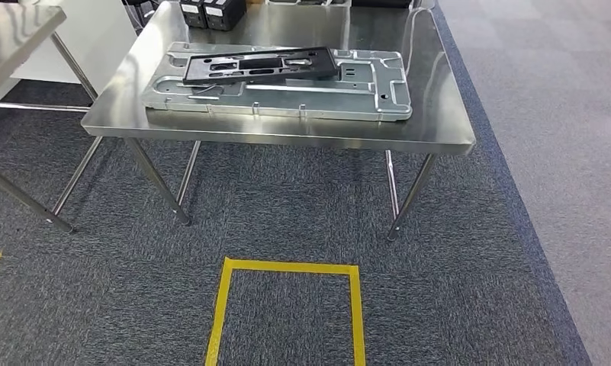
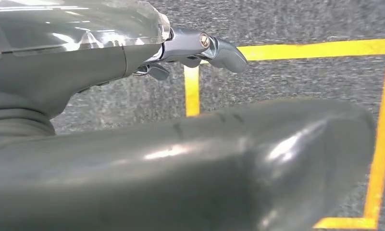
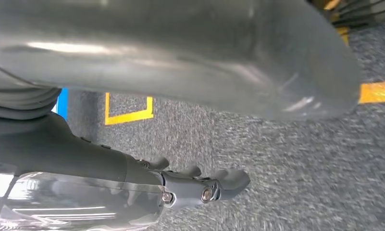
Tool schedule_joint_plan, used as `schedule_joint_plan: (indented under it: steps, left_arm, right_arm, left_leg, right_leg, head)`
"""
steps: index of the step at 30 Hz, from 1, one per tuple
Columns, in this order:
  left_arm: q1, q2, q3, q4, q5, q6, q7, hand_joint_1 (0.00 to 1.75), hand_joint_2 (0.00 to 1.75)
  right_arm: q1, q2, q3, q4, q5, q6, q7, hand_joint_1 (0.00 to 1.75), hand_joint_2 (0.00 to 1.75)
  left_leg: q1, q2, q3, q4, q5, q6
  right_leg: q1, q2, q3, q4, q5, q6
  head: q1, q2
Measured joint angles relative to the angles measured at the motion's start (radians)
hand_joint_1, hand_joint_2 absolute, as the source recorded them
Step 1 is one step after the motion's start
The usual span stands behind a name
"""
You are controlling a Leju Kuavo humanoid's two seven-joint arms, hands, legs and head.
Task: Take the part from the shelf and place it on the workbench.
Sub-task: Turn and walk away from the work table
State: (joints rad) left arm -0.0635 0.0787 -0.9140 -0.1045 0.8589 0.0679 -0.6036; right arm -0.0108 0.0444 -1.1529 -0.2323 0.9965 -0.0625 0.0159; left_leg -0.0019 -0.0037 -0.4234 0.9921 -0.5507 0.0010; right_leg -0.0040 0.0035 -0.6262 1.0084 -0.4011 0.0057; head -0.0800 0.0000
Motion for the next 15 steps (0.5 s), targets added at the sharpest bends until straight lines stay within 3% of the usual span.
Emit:
schedule_joint_plan:
  steps: [2, 3, 4, 5, 7, 8, 9, 11, 12, 13, 15]
  left_arm:
    - [0.0, -0.002, -0.004, 0.0, 0.0, 0.0, 0.002, 0.0, 0.0]
    - [0.0, -0.004, -0.005, 0.0, 0.0, 0.001, 0.003, 0.0, 0.0]
    - [0.001, -0.006, -0.006, 0.0, 0.0, 0.001, 0.004, 0.0, 0.0]
    - [0.001, -0.008, -0.006, 0.0, 0.0, 0.002, 0.005, 0.0, 0.0]
    - [0.001, -0.01, -0.006, 0.0, 0.0, 0.002, 0.007, 0.0, 0.0]
    - [0.001, -0.01, -0.006, 0.0, 0.001, 0.002, 0.007, 0.0, 0.0]
    - [0.001, -0.01, -0.006, 0.0, 0.001, 0.002, 0.007, 0.0, 0.0]
    - [0.001, -0.011, -0.007, 0.0, 0.002, 0.002, 0.007, 0.0, 0.0]
    - [0.0, -0.012, -0.007, 0.0, 0.002, 0.001, 0.007, 0.0, 0.0]
    - [0.0, -0.013, -0.007, 0.0, 0.002, -0.001, 0.007, 0.0, 0.0]
    - [0.0, -0.015, -0.007, 0.0, 0.002, -0.004, 0.006, 0.0, 0.0]
  right_arm:
    - [0.001, 0.003, -0.001, 0.0, 0.002, 0.006, 0.001, 0.0, 0.0]
    - [0.002, 0.003, -0.001, 0.0, 0.003, 0.009, 0.001, 0.0, 0.0]
    - [0.004, 0.004, -0.002, 0.0, 0.005, 0.013, 0.002, 0.0, 0.0]
    - [0.005, 0.005, -0.003, 0.001, 0.006, 0.016, 0.002, 0.0, 0.0]
    - [0.007, 0.006, -0.003, 0.001, 0.008, 0.019, 0.003, 0.0, 0.0]
    - [0.007, 0.006, -0.003, 0.002, 0.009, 0.019, 0.003, 0.0, 0.0]
    - [0.006, 0.006, -0.003, 0.002, 0.009, 0.02, 0.003, 0.0, 0.0]
    - [0.006, 0.006, -0.003, 0.002, 0.009, 0.023, 0.003, 0.0, 0.0]
    - [0.005, 0.006, -0.004, 0.002, 0.009, 0.025, 0.002, 0.0, 0.0]
    - [0.004, 0.006, -0.004, 0.001, 0.009, 0.027, 0.002, 0.0, 0.0]
    - [0.001, 0.006, -0.006, 0.001, 0.011, 0.029, 0.001, 0.0, 0.0]
  left_leg:
    - [-0.003, 0.0, 0.002, -0.028, -0.001, 0.017]
    - [-0.002, 0.004, -0.006, -0.029, 0.009, 0.025]
    - [-0.001, 0.008, -0.016, -0.03, 0.021, 0.034]
    - [0.0, 0.012, -0.029, -0.032, 0.034, 0.041]
    - [-0.003, 0.017, -0.057, -0.03, 0.057, 0.049]
    - [-0.004, 0.019, -0.073, -0.029, 0.068, 0.05]
    - [-0.005, 0.021, -0.09, -0.026, 0.079, 0.05]
    - [-0.006, 0.024, -0.128, -0.016, 0.101, 0.047]
    - [-0.006, 0.025, -0.144, -0.009, 0.111, 0.045]
    - [-0.008, 0.025, -0.158, -0.003, 0.119, 0.042]
    - [-0.01, 0.027, -0.177, 0.006, 0.135, 0.034]
  right_leg:
    - [0.0, 0.0, -0.005, -0.002, 0.02, 0.013]
    - [-0.002, 0.002, -0.01, 0.001, 0.018, 0.019]
    - [-0.004, 0.002, -0.017, 0.016, -0.004, 0.024]
    - [-0.005, 0.003, -0.029, 0.05, -0.045, 0.028]
    - [-0.008, 0.002, -0.056, 0.165, -0.156, 0.033]
    - [-0.009, 0.002, -0.064, 0.225, -0.192, 0.036]
    - [-0.01, 0.001, -0.062, 0.268, -0.2, 0.039]
    - [-0.01, 0.001, -0.015, 0.265, -0.152, 0.039]
    - [-0.009, 0.0, 0.033, 0.215, -0.124, 0.035]
    - [-0.007, -0.002, 0.096, 0.139, -0.114, 0.03]
    - [-0.001, -0.005, 0.197, -0.008, -0.136, 0.016]
  head:
    - [0.0, 0.0]
    - [0.0, 0.0]
    - [0.0, 0.0]
    - [0.0, 0.0]
    - [0.0, 0.0]
    - [0.0, 0.0]
    - [0.0, 0.0]
    - [0.0, 0.0]
    - [0.0, 0.0]
    - [0.0, 0.0]
    - [0.0, 0.0]
